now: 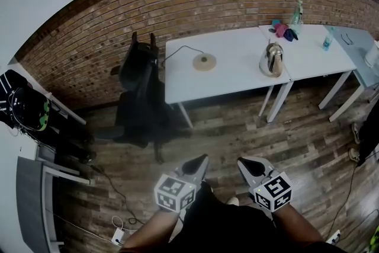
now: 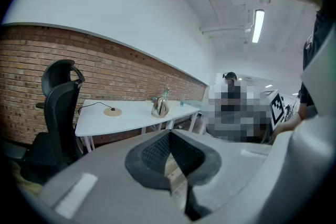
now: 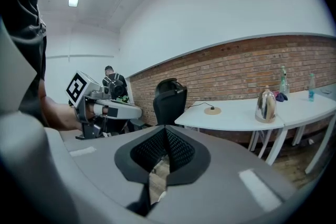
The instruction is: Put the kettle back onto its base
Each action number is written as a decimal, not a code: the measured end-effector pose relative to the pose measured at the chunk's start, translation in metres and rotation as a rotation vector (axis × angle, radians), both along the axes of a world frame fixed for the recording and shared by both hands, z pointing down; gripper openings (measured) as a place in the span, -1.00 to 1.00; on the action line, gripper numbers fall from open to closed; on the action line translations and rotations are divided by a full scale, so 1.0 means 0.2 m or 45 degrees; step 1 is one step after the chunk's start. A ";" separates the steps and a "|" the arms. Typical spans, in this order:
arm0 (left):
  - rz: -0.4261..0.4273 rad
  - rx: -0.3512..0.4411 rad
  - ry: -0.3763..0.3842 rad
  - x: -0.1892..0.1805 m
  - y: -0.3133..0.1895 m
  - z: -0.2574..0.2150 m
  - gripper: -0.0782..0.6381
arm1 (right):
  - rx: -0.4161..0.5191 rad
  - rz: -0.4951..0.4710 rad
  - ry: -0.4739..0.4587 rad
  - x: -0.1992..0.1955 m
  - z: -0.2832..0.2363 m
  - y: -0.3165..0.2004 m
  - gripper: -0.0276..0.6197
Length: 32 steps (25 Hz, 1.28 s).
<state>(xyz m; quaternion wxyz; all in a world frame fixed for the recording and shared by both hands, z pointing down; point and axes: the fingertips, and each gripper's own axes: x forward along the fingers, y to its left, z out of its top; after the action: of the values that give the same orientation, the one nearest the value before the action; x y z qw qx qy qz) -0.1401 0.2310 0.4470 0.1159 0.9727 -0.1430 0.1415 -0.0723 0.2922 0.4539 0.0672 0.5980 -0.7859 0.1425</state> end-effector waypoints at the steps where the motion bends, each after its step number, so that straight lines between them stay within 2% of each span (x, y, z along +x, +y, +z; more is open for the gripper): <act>1: 0.001 -0.001 -0.002 0.00 0.00 0.01 -0.78 | 0.009 -0.009 -0.006 -0.01 -0.01 0.00 -0.83; 12: -0.002 -0.007 0.003 0.00 0.01 0.02 -0.78 | 0.013 0.035 -0.040 0.03 0.01 0.00 -0.83; 32: -0.004 -0.037 -0.007 0.05 -0.01 0.04 -0.78 | -0.004 0.028 -0.067 0.05 0.04 -0.04 -0.83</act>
<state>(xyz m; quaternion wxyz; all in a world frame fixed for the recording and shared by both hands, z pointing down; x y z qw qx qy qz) -0.1309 0.2285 0.4544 0.1298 0.9703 -0.1428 0.1460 -0.0615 0.2846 0.4615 0.0459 0.6025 -0.7806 0.1600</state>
